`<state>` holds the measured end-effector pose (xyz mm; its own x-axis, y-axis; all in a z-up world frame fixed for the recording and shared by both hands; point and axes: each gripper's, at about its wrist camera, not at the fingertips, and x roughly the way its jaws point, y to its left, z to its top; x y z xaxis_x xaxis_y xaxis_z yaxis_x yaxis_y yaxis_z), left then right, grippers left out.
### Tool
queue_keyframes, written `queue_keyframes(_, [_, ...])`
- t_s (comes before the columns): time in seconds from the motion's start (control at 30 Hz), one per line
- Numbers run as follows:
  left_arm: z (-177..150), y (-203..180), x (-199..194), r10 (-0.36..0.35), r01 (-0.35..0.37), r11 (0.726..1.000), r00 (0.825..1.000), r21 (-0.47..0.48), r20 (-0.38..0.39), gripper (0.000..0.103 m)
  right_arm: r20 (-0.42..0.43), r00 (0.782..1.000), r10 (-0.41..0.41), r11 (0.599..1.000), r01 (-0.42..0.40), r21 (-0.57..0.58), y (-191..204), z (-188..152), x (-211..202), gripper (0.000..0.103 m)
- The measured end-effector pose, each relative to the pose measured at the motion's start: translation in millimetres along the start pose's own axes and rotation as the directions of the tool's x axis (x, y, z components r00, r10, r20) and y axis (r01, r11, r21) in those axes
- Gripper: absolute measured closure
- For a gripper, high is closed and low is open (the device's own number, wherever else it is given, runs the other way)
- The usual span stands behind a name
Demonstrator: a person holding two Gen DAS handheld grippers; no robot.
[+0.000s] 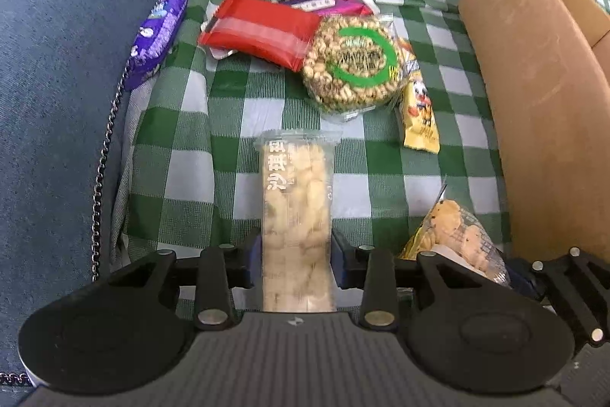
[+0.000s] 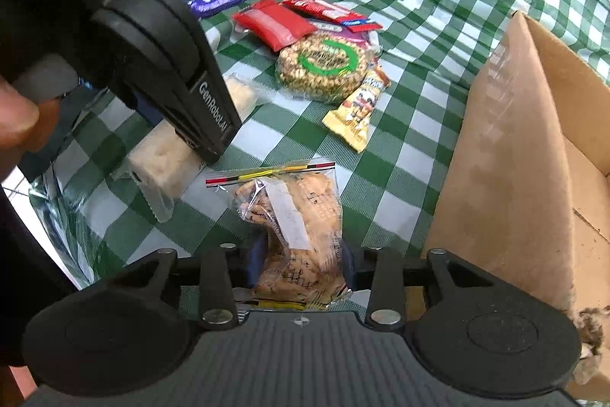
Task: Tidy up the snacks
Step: 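Lift the white cracker pack with left tool while right tool lifts the cookie bag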
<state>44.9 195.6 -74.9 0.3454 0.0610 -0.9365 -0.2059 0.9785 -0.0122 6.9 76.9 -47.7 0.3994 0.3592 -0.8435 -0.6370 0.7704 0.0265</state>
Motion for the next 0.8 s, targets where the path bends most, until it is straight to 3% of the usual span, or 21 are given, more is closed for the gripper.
queue_keyframes(0.13, [2, 6, -13, -0.023, 0.026, 0.999, 0.998, -0.042, 0.058, 0.063, 0.059, 0.998, -0.031, 1.000, 0.031, -0.005, 2, 5, -17, 0.064])
queue_keyframes(0.27, [6, 16, -35, -0.050, 0.067, 0.993, 0.985, -0.101, 0.163, 0.063, 0.135, 0.988, -0.074, 0.997, 0.078, -0.026, 7, 13, -42, 0.066])
queue_keyframes(0.53, [12, 21, -81, -0.024, 0.103, 0.978, 0.920, -0.183, 0.390, 0.063, 0.266, 0.953, -0.143, 0.989, 0.143, 0.021, -18, 38, -100, 0.066])
queue_keyframes(0.8, [11, -15, -108, -0.076, 0.155, 0.981, 0.855, -0.113, 0.513, 0.063, 0.412, 0.870, -0.272, 0.962, 0.229, 0.151, -109, 30, -158, 0.066])
